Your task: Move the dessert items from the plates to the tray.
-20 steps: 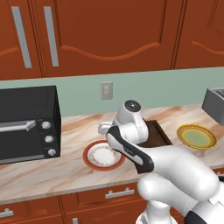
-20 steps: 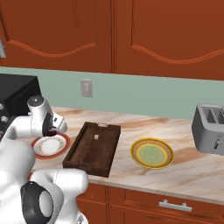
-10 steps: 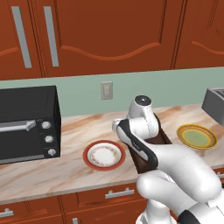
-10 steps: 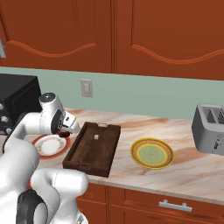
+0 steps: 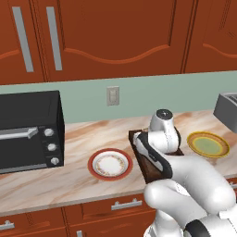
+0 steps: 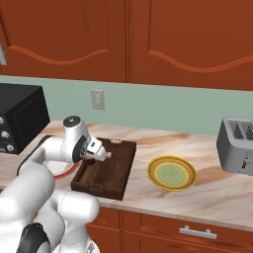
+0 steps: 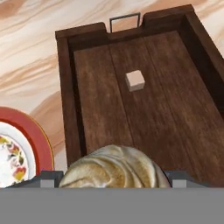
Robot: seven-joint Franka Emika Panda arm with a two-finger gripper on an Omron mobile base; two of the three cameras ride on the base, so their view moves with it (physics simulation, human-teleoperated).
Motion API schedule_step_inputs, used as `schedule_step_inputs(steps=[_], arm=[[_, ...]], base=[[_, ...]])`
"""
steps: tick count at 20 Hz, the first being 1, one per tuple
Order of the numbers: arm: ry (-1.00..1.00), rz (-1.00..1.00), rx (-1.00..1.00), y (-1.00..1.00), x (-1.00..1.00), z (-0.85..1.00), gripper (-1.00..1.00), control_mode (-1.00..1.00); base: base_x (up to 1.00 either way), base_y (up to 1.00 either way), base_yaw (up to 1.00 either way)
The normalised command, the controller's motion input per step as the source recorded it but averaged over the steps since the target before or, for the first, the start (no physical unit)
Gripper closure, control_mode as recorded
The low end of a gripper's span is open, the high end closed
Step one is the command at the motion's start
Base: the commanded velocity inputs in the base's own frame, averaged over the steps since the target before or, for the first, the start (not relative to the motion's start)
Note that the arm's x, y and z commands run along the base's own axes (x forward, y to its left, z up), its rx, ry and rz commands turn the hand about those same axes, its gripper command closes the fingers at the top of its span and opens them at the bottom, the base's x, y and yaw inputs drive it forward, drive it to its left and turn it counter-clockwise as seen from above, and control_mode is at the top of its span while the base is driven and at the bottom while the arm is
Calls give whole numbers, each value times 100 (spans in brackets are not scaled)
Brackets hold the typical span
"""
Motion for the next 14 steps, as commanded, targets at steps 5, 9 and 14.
schedule_step_inputs(steps=[5, 9, 14], arm=[[0, 0, 0, -19, 3, -30, 100, -100], [0, 0, 0, -5, 14, -22, 100, -100], [0, 0, 0, -10, 3, -30, 100, -100]], base=[[0, 0, 0], [0, 0, 0], [0, 0, 0]])
